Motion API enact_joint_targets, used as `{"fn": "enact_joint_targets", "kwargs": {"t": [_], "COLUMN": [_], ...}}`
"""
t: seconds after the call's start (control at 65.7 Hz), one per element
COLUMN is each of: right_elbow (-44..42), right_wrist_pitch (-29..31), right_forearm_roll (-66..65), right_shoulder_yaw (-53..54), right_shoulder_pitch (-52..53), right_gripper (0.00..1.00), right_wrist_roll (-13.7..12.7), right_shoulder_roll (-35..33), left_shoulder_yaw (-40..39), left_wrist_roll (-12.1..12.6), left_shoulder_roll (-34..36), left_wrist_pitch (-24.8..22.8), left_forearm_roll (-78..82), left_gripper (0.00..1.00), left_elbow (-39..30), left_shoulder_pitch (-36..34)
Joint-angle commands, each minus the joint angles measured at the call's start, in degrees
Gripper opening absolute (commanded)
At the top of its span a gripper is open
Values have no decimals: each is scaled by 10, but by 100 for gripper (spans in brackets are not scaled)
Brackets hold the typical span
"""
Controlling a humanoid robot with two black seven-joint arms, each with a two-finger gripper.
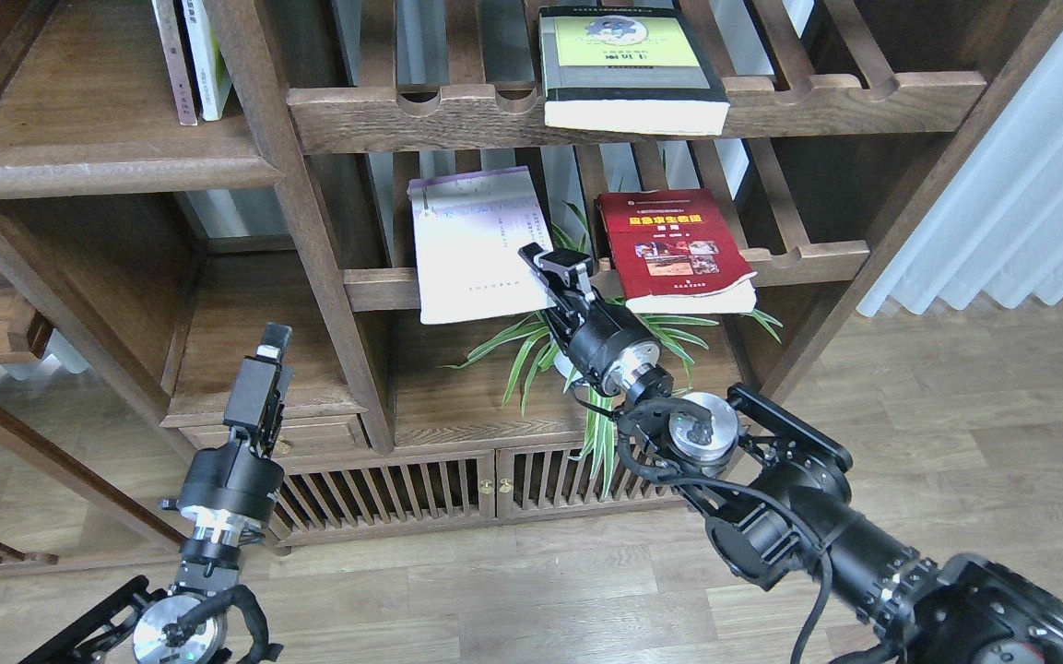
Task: Organize books on shelf
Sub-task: 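Pull the white book off the shelf between both grippers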
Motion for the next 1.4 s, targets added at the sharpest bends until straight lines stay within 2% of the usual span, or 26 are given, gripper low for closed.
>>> {"fn": "enact_joint_targets", "kwargs": {"t": [0.0, 0.122, 0.198, 0.32, 0.579, 0.701, 0.716, 0.731, 0.746, 0.761, 0.868, 1.112, 1.294, 1.386], "right_elbow": [28, 42, 53, 65, 84, 84, 84, 84, 84, 84, 84, 84, 84, 84], "right_wrist_pitch": [35, 69, 89, 118, 158, 167, 167, 167, 167, 167, 167, 169, 175, 175], "right_forearm_roll": [0, 0, 0, -1, -4, -12, -16, -20, -21, -22, -24, -28, -48, -48], "right_shoulder_yaw": [0, 0, -2, -2, -9, -13, -13, -13, -13, -13, -15, -16, -16, -16], "right_shoulder_pitch": [-25, -44, -55, -76, -104, -109, -111, -112, -112, -112, -113, -114, -127, -127], "right_gripper": [4, 4, 4, 4, 4, 5, 5, 5, 5, 5, 5, 5, 5, 5], "right_wrist_roll": [-10, -22, -30, -52, -60, -62, -62, -62, -62, -62, -62, -65, -102, -105], "right_shoulder_roll": [-35, -67, -82, -103, -115, -119, -119, -119, -119, -119, -119, -119, -116, -114], "left_shoulder_yaw": [3, 14, 22, 27, 27, 27, 27, 27, 27, 26, 20, 8, 3, 9], "left_wrist_roll": [0, 0, 15, 68, 160, 228, 244, 279, 286, 304, 359, 368, 371, 372], "left_shoulder_roll": [0, 0, 3, 0, -5, -1, -1, -1, -1, -1, -1, 10, 69, 106], "left_wrist_pitch": [0, 0, 0, 0, 0, 0, 0, 0, 0, 0, 0, 0, 0, 0], "left_forearm_roll": [-2, -3, -4, -17, -36, -47, -49, -55, -55, -58, -69, -91, -148, -170], "left_gripper": [100, 100, 98, 98, 98, 98, 98, 98, 98, 98, 99, 98, 98, 98], "left_elbow": [0, 0, 0, 1, 1, -7, -8, -11, -12, -14, -16, -27, -28, -28], "left_shoulder_pitch": [-6, -23, -30, -42, -58, -58, -58, -58, -58, -58, -59, -60, -91, -102]}}
